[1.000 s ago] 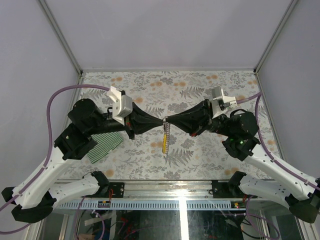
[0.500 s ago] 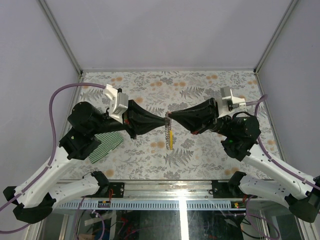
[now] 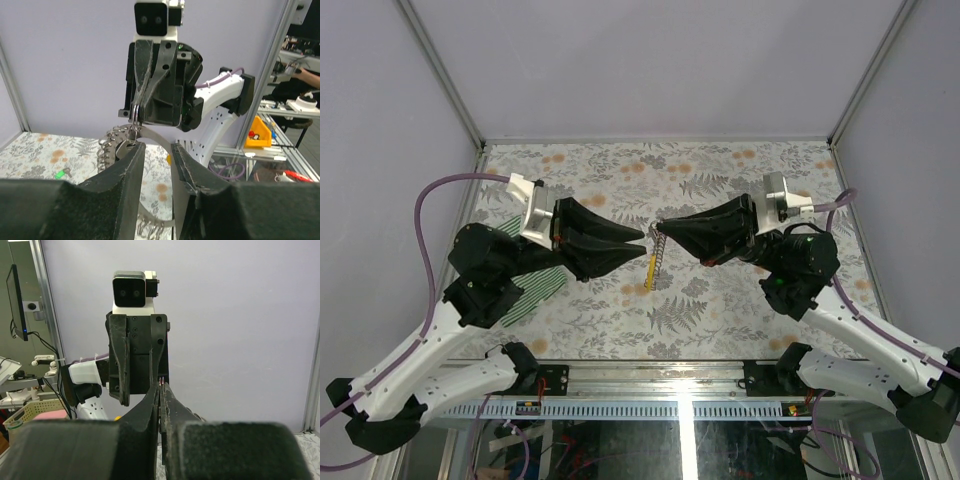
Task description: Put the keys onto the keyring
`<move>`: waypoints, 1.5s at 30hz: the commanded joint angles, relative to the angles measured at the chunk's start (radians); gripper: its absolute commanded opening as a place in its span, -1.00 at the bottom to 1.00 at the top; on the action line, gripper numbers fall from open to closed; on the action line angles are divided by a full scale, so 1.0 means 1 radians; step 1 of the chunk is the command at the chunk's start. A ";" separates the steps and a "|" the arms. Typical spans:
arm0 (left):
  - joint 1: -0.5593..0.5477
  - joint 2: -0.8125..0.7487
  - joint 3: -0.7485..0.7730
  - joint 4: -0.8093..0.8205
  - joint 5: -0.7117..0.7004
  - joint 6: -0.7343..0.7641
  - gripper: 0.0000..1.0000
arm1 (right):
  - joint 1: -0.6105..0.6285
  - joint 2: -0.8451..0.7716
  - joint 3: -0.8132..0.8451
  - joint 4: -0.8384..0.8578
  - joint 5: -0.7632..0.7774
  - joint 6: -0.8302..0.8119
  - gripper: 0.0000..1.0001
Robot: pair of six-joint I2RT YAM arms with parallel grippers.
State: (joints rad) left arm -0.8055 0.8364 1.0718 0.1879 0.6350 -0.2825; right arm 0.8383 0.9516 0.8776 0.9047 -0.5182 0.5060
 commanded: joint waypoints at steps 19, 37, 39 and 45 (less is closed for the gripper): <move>-0.002 0.042 -0.041 0.240 -0.023 -0.107 -0.34 | -0.003 0.013 0.066 0.083 -0.075 0.017 -1.00; -0.002 0.059 -0.043 0.247 0.023 -0.117 -0.99 | -0.003 0.014 0.070 0.069 -0.077 0.013 -1.00; -0.001 0.060 -0.038 0.243 0.024 -0.118 -1.00 | -0.003 0.015 0.069 0.065 -0.078 0.012 -1.00; -0.002 0.078 0.049 0.047 0.033 -0.023 -1.00 | -0.002 -0.010 0.084 -0.045 -0.089 -0.047 -0.80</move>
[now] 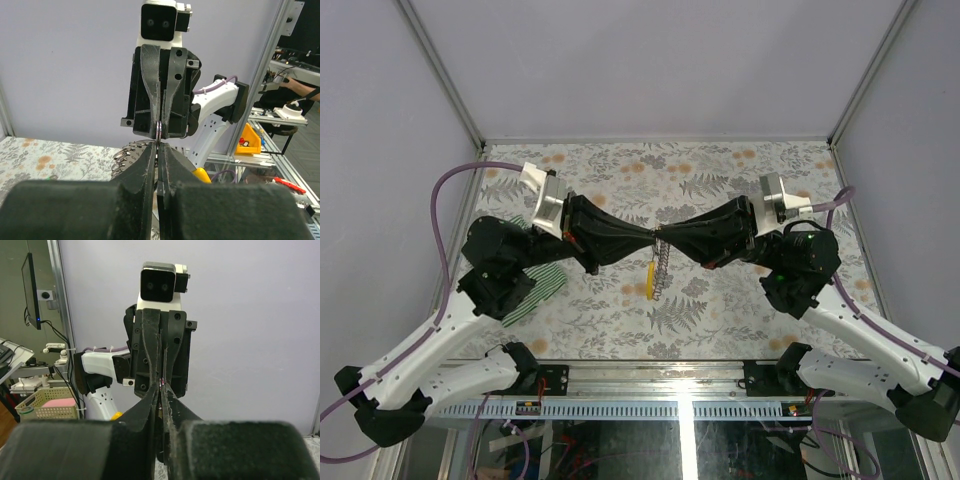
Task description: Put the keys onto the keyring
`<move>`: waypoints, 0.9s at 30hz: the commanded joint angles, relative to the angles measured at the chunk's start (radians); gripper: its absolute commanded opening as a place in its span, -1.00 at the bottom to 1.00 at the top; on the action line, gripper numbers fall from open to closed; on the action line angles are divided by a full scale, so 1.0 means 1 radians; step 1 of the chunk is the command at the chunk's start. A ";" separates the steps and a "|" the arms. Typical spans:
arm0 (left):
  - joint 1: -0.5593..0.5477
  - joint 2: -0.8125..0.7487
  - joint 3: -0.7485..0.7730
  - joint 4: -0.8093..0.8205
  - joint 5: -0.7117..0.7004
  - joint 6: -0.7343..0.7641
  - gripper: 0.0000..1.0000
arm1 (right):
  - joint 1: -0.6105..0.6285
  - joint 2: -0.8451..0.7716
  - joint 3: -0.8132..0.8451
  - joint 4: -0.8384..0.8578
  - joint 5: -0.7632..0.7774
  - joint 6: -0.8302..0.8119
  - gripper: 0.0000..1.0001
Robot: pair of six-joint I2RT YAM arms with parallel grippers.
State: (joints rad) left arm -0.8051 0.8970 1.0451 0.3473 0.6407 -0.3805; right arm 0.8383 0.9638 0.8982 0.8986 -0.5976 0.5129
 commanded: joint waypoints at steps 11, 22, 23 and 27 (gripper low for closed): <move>-0.003 0.070 0.313 -0.732 0.012 0.426 -1.00 | -0.003 -0.111 0.232 -0.687 0.020 -0.339 -0.24; -0.002 0.188 0.524 -1.124 0.038 0.633 -1.00 | -0.003 -0.011 0.382 -1.062 -0.096 -0.488 -0.27; -0.002 0.196 0.534 -1.140 0.037 0.642 -1.00 | -0.002 -0.005 0.385 -1.067 -0.099 -0.494 -0.27; -0.002 0.217 0.563 -1.186 0.035 0.664 -1.00 | -0.003 0.021 0.400 -1.089 -0.113 -0.517 -0.27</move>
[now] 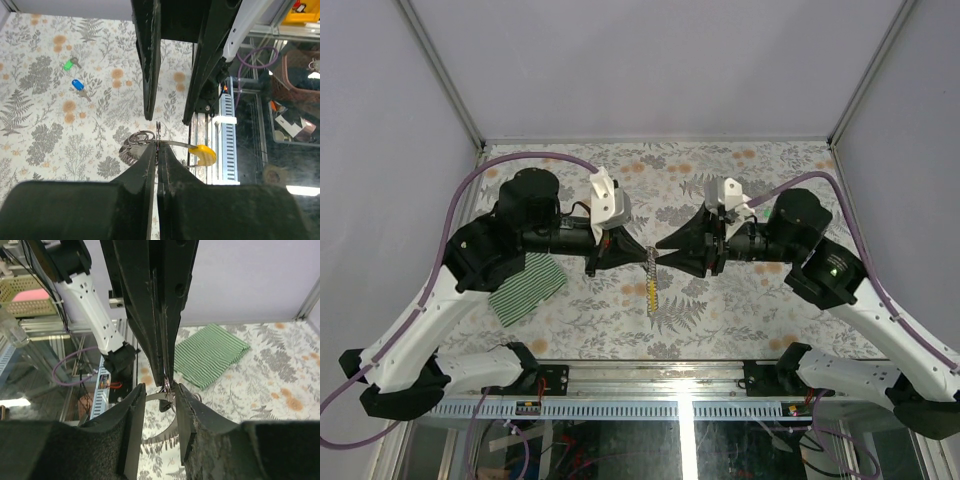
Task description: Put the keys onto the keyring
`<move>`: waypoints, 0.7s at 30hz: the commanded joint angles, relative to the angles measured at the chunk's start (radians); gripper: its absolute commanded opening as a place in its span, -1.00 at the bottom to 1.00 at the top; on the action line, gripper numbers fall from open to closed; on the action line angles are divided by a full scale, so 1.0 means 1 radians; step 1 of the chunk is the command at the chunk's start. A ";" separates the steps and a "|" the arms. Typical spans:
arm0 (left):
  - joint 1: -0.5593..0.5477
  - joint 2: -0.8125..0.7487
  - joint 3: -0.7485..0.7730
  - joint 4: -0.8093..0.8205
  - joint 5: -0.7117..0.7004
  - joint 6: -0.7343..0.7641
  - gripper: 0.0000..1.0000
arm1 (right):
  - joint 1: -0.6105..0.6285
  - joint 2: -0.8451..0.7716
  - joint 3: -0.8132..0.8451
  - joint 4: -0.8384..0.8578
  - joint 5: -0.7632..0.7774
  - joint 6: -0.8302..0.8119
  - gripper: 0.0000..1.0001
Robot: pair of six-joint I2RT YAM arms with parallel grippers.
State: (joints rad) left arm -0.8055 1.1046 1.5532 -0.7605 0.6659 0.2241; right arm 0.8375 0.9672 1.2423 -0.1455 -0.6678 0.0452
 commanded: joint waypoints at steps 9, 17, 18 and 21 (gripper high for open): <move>-0.003 0.023 0.071 -0.107 0.022 0.070 -1.00 | -0.002 0.060 0.066 -0.055 -0.067 -0.069 -0.30; -0.003 0.027 0.075 -0.106 0.043 0.071 -1.00 | -0.002 0.068 0.049 -0.037 -0.065 -0.070 -0.25; -0.004 0.027 0.074 -0.107 0.044 0.070 -1.00 | -0.002 0.069 0.046 -0.032 -0.066 -0.069 -0.24; -0.006 0.031 0.074 -0.106 0.045 0.069 -1.00 | -0.002 0.076 0.046 -0.023 -0.073 -0.067 -0.24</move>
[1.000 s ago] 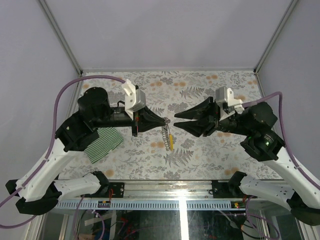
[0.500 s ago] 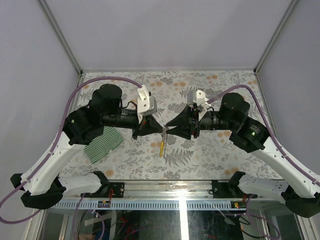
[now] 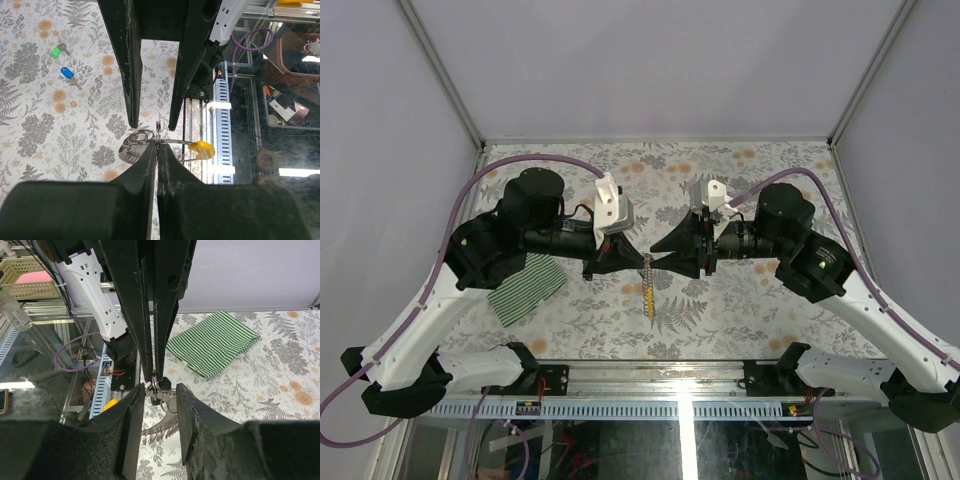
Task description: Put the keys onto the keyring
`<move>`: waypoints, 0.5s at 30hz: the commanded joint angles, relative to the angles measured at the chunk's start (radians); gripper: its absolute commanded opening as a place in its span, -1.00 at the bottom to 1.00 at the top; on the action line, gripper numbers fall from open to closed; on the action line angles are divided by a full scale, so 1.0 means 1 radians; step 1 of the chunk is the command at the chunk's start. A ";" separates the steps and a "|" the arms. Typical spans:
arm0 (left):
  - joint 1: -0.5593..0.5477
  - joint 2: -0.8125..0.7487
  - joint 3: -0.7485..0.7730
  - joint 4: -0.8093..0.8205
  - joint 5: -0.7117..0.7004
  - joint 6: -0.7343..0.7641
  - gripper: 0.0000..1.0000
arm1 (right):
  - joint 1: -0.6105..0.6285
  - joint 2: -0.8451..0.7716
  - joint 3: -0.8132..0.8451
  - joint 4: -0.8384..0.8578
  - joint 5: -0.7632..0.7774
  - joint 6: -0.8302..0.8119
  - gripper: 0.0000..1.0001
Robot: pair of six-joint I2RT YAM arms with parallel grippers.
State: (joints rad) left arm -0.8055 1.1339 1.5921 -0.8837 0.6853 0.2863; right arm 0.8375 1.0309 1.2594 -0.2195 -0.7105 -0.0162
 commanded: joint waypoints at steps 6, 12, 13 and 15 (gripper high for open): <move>-0.009 0.003 0.035 0.017 0.024 0.004 -1.00 | -0.002 0.030 0.033 0.062 -0.051 0.000 -0.36; -0.011 0.003 0.036 0.017 0.022 0.004 -1.00 | -0.002 0.036 0.029 0.074 -0.059 0.012 -0.62; -0.011 0.004 0.038 0.017 0.021 0.004 -1.00 | -0.002 0.037 0.028 0.076 -0.061 0.014 -0.65; -0.011 0.006 0.040 0.017 0.019 0.005 -1.00 | -0.002 0.038 0.027 0.076 -0.066 0.016 -0.85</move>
State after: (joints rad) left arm -0.8108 1.1397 1.5925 -0.8841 0.6918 0.2863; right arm 0.8375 1.0599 1.2594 -0.2108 -0.7559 -0.0097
